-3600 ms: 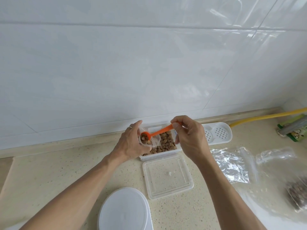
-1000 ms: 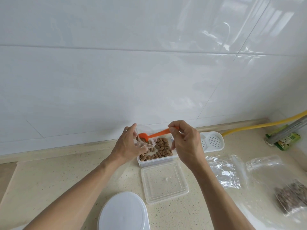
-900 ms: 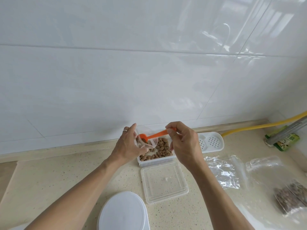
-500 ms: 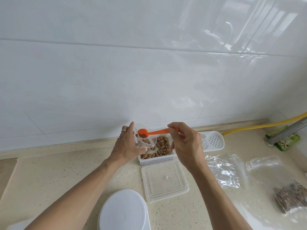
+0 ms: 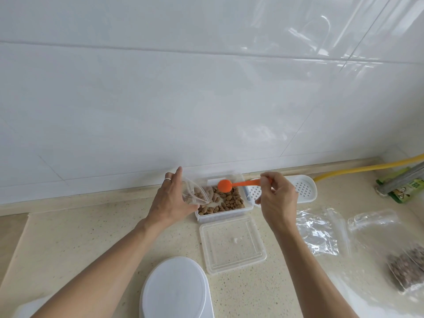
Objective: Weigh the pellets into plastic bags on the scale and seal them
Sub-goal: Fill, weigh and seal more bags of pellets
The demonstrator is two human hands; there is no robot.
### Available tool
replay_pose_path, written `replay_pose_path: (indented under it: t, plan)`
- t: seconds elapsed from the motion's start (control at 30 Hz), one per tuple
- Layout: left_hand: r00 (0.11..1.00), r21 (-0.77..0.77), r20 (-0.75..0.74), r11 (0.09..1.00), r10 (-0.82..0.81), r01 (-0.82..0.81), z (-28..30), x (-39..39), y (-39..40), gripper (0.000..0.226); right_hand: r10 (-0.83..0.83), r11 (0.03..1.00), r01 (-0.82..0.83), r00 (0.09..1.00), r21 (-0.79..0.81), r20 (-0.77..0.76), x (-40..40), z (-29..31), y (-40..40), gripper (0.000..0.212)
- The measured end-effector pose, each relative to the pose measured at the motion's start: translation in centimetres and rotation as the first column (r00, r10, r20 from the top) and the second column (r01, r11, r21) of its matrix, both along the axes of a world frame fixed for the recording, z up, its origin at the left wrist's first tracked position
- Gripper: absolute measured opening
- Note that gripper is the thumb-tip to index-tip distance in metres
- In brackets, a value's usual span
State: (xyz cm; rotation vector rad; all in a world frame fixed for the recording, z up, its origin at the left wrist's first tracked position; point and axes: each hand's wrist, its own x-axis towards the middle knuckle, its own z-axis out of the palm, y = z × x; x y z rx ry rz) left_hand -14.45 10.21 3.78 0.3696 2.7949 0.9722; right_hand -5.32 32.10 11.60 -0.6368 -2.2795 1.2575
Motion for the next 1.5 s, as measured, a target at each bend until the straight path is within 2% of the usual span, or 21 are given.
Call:
replay_pose_path:
  t: [0.1,0.17,0.3,0.43,0.53,0.6,0.8,0.9,1.03,1.13,1.2,1.3,1.4,1.5]
  plan:
    - [1.000,-0.033,-0.016,0.999,-0.005,0.005,-0.1,0.1,-0.7,0.119,0.033,0.993,-0.052,0.985,0.108,0.167,0.3,-3.1,0.8,0.017]
    - [0.999,-0.053,-0.035,0.999,-0.010,0.008,0.0,0.2,-1.0,0.117,0.076,0.989,-0.104,0.969,0.108,0.237,0.2,-4.3,0.6,0.018]
    - [0.998,-0.090,-0.054,0.996,-0.034,0.029,0.1,0.4,-1.4,0.115,0.141,0.990,-0.141,0.941,-0.025,0.307,-0.4,-5.0,-0.8,0.016]
    - [0.996,-0.130,-0.070,0.990,-0.060,0.051,0.5,0.6,-1.7,0.116,0.075,0.980,-0.007,0.937,-0.198,0.341,-1.0,-6.0,-1.3,0.014]
    - [0.994,-0.145,-0.082,0.988,-0.070,0.057,0.8,0.7,-1.9,0.115,-0.038,0.921,0.161,0.943,-0.355,0.331,-1.0,-6.3,-0.8,0.013]
    - [0.993,-0.154,-0.090,0.986,-0.077,0.062,1.1,0.7,-1.7,0.115,-0.075,0.873,0.217,0.945,-0.437,0.319,-0.7,-6.0,-0.3,0.012]
    - [0.990,-0.207,-0.111,0.976,-0.089,0.065,1.7,0.3,-0.7,0.110,-0.146,0.812,0.257,0.959,-0.524,0.243,0.1,-4.5,1.3,0.011]
    - [0.987,-0.248,-0.131,0.967,-0.089,0.055,1.9,-0.1,0.0,0.107,-0.156,0.817,0.231,0.971,-0.528,0.184,0.1,-2.8,2.1,0.011]
    - [0.991,-0.245,-0.102,0.968,-0.086,0.059,2.3,-0.3,1.2,0.112,-0.052,0.897,0.083,0.995,-0.435,0.084,-0.4,0.1,1.3,0.010]
    - [0.993,-0.205,-0.077,0.976,-0.091,0.073,2.6,0.0,1.9,0.114,0.093,0.965,-0.085,0.995,-0.249,0.019,-0.7,1.8,-0.5,0.014]
    - [0.994,-0.180,-0.061,0.981,-0.089,0.077,2.7,0.1,2.1,0.115,0.170,0.978,-0.167,0.985,-0.126,0.020,-0.8,2.3,-1.7,0.017]
    - [0.994,-0.157,-0.051,0.984,-0.093,0.084,2.8,0.2,2.2,0.116,0.154,0.985,-0.151,0.987,-0.088,0.039,-0.8,2.3,-2.5,0.020]
    - [0.993,-0.145,-0.039,0.984,-0.111,0.104,2.7,0.0,2.5,0.117,0.027,0.969,-0.009,0.997,-0.247,0.072,-0.9,1.4,-1.7,0.015]
    - [0.990,-0.162,-0.027,0.978,-0.138,0.132,2.4,-0.5,3.1,0.117,-0.076,0.878,0.128,0.989,-0.461,0.129,-0.8,-0.1,-0.5,0.013]
